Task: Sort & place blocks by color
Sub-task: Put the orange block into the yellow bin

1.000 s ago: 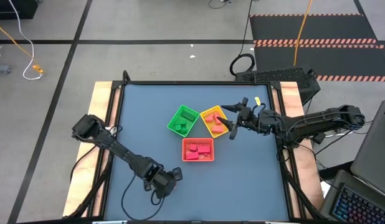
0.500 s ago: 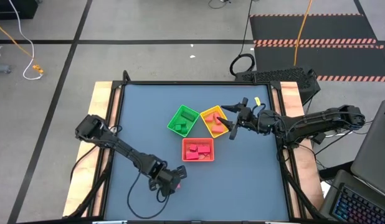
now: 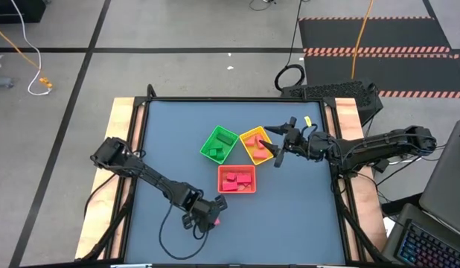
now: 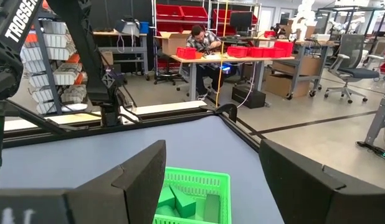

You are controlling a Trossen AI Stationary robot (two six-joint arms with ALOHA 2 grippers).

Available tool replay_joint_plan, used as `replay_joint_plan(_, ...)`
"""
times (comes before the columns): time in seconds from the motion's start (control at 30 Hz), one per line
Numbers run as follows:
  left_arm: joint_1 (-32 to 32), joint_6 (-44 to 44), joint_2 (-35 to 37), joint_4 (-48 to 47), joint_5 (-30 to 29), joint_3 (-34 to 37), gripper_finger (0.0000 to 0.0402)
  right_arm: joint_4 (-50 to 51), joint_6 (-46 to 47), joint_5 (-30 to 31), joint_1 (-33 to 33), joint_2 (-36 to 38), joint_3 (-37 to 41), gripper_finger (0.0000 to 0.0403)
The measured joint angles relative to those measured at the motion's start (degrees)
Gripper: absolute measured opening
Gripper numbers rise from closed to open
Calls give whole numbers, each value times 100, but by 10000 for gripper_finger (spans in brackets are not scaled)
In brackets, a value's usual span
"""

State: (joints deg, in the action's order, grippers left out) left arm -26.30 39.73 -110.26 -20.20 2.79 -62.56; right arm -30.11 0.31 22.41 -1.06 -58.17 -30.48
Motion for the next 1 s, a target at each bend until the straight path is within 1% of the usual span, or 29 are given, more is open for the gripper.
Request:
replay_joint_plan(0.1,0,-220,2,136,2,13,122,13,-10,0,0,0,0,254)
replay_joint_plan(0.17,0,-346,31,134,14,21,106,7,-12,0,0,0,0,254)
replay_joint_plan(0.27,0,-604,111,82,78,35,68,4,-44,0,0,0,0,254)
replay_joint_plan(0.37,11,-883,248,27,195,48,20,-2,-58,-1,0,0,0,254)
replay_joint_plan(0.43,32,-1065,319,39,228,52,6,-2,-59,0,0,0,0,254)
replay_joint_plan(0.6,42,-1180,490,-35,171,74,27,-5,-59,-1,0,0,0,254)
replay_joint_plan(0.83,4,-1358,519,-133,-7,72,81,-7,-57,-2,0,0,0,254)
replay_joint_plan(0.93,-49,-1399,525,-227,-231,66,106,-4,-57,-2,0,0,0,254)
replay_joint_plan(1.0,-102,-1403,601,-324,-532,66,123,-4,-59,-2,0,0,0,254)
